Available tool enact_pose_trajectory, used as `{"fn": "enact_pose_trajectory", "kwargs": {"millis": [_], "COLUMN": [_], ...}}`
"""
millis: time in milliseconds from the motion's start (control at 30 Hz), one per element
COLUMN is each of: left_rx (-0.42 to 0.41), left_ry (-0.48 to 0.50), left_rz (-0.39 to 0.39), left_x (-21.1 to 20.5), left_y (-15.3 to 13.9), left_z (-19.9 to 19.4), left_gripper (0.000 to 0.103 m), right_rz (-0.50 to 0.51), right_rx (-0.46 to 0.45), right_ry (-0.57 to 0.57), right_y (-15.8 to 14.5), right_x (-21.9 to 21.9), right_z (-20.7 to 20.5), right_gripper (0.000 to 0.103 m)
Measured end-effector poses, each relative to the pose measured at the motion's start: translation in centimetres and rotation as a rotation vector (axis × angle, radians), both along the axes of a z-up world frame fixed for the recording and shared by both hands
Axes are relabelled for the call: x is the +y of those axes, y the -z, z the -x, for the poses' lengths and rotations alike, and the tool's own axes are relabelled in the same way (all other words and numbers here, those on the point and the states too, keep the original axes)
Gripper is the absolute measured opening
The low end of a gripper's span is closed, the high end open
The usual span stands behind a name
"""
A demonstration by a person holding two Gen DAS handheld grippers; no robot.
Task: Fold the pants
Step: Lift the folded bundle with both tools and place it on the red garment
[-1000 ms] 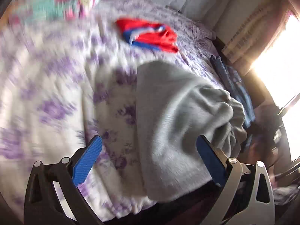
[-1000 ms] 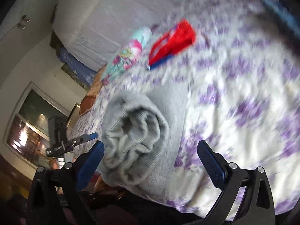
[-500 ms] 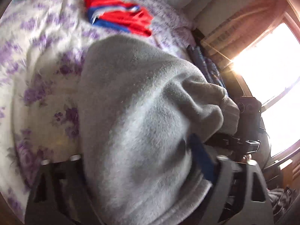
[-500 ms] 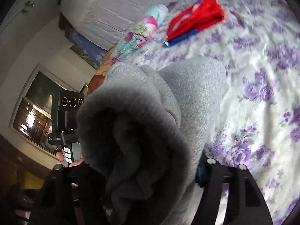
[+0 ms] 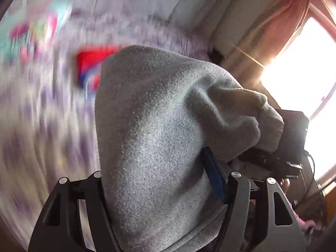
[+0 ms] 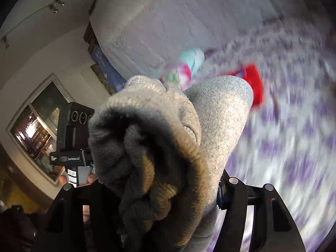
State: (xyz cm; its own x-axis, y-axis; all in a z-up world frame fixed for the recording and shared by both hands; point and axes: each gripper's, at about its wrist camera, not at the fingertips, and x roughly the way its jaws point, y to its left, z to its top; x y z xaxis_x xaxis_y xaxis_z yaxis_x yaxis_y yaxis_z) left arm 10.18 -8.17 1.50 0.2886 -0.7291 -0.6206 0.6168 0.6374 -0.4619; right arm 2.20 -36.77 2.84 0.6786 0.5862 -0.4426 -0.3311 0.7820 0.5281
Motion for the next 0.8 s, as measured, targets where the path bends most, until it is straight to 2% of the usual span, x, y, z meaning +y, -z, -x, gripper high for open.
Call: {"fn": "enact_pose_trajectory", "kwargs": {"millis": [100, 133, 200, 267, 333, 367, 400, 433, 467, 500, 533, 567, 600, 633, 667, 733, 800], "left_rx": [-0.067, -0.070, -0.051, -0.001, 0.093, 0.180, 0.241, 0.299, 0.318, 0.314, 0.282, 0.215, 0.157, 0.108, 0.049, -0.045, -0.214], "left_ry": [-0.063, -0.095, -0.141, -0.176, -0.197, -0.235, -0.270, -0.289, -0.297, -0.303, -0.298, -0.280, -0.277, -0.278, -0.290, -0.318, -0.390], "left_rz": [0.023, 0.030, 0.032, 0.033, 0.016, -0.035, -0.091, -0.072, -0.004, 0.032, 0.047, 0.036, 0.028, 0.032, 0.013, -0.032, -0.177], "left_x": [-2.2, -3.1, -4.1, -5.4, -6.6, -7.2, -7.5, -6.9, -6.1, -5.3, -4.9, -4.6, -4.0, -3.4, -2.6, -1.5, -0.7], "left_y": [-4.5, -5.2, -4.8, -2.3, 1.9, 5.6, 8.1, 10.5, 10.6, 10.1, 9.0, 7.1, 5.6, 4.2, 2.5, 0.2, -1.8], "left_z": [-6.3, -9.4, -13.8, -19.2, -24.2, -26.9, -28.6, -29.9, -30.0, -29.7, -29.1, -27.9, -26.5, -25.2, -23.3, -19.7, -13.7], "left_gripper": [0.073, 0.077, 0.079, 0.080, 0.083, 0.083, 0.082, 0.084, 0.084, 0.084, 0.082, 0.082, 0.083, 0.084, 0.085, 0.093, 0.094], "right_rz": [0.048, 0.072, 0.118, 0.170, 0.239, 0.343, 0.411, 0.462, 0.378, 0.321, 0.313, 0.329, 0.334, 0.327, 0.318, 0.297, 0.287], "right_rx": [-0.073, -0.086, -0.093, -0.074, -0.037, 0.036, 0.098, 0.146, 0.097, 0.047, -0.023, -0.062, -0.156, -0.192, -0.214, -0.216, -0.201], "right_ry": [0.047, 0.062, 0.088, 0.131, 0.209, 0.296, 0.335, 0.368, 0.366, 0.384, 0.417, 0.442, 0.484, 0.501, 0.515, 0.514, 0.496], "right_y": [-4.1, -4.8, -5.0, -2.9, 0.7, 4.1, 6.4, 8.6, 8.9, 8.3, 7.1, 6.3, 4.6, 3.7, 2.8, 1.0, 0.0], "right_x": [-1.1, -1.3, -1.5, -2.1, -2.5, -2.8, -2.9, -3.2, -3.9, -4.3, -4.2, -4.0, -3.9, -4.0, -4.2, -4.3, -3.9], "right_z": [-6.2, -8.7, -13.7, -19.1, -23.5, -26.0, -27.5, -28.5, -27.8, -26.7, -25.1, -24.3, -21.6, -20.3, -18.7, -14.9, -10.8], "right_gripper": [0.065, 0.065, 0.068, 0.072, 0.092, 0.099, 0.098, 0.097, 0.097, 0.097, 0.097, 0.098, 0.099, 0.099, 0.099, 0.099, 0.099]}}
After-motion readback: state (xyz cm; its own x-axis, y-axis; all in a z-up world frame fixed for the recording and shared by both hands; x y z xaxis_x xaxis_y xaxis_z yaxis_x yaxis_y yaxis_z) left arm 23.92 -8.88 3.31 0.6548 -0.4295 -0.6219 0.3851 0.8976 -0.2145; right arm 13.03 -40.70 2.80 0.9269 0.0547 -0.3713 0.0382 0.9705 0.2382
